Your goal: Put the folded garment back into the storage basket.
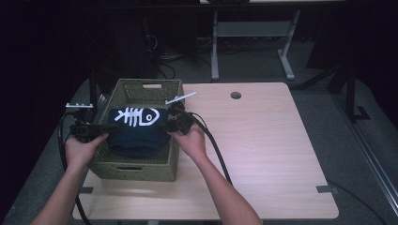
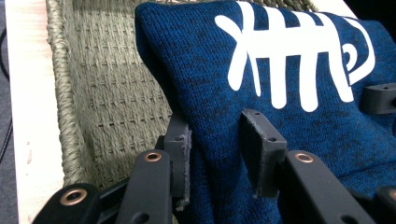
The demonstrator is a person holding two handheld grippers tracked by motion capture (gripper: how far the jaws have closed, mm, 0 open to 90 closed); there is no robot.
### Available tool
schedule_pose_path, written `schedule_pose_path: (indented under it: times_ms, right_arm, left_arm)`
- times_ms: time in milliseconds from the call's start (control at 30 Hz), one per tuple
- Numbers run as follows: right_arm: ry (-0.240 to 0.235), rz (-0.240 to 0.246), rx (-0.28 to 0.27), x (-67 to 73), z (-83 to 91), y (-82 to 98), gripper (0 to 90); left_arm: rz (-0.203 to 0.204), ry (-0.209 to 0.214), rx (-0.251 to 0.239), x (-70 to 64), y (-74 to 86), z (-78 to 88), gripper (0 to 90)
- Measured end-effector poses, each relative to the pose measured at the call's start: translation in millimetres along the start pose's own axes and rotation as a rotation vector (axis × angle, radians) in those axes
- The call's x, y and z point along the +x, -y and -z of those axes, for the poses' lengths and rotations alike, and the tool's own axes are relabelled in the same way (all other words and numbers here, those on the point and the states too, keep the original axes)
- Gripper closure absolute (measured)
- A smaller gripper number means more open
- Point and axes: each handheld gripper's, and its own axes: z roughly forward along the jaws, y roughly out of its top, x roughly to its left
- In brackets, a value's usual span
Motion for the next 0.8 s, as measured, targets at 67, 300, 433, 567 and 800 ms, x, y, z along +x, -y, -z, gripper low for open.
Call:
schedule_pose_path:
  times_ms: [67, 300, 433, 567, 800]
  right_arm:
    - [0.005, 0.003, 0.003, 0.0, -0.1, 0.1, 69.1]
    - [0.012, 0.007, 0.004, 0.1, 0.2, 0.0, 68.9]
    - [0.018, 0.009, 0.009, 1.1, 1.2, -0.1, 68.3]
    - [0.024, 0.022, 0.012, 2.2, 0.5, 0.3, 66.0]
    - [0.128, 0.064, -0.020, 6.1, 12.1, -4.1, 51.1]
  left_arm:
    - [-0.001, -0.002, 0.002, -0.2, 0.1, -0.5, 65.1]
    - [0.002, 0.001, -0.002, 0.3, -0.3, -0.4, 65.1]
    - [0.005, -0.001, -0.005, 0.3, -0.2, 0.5, 64.7]
    - [0.013, -0.005, -0.011, 1.1, -0.3, 1.8, 64.7]
    - [0.027, -0.016, -0.048, 4.0, -1.6, 7.3, 63.4]
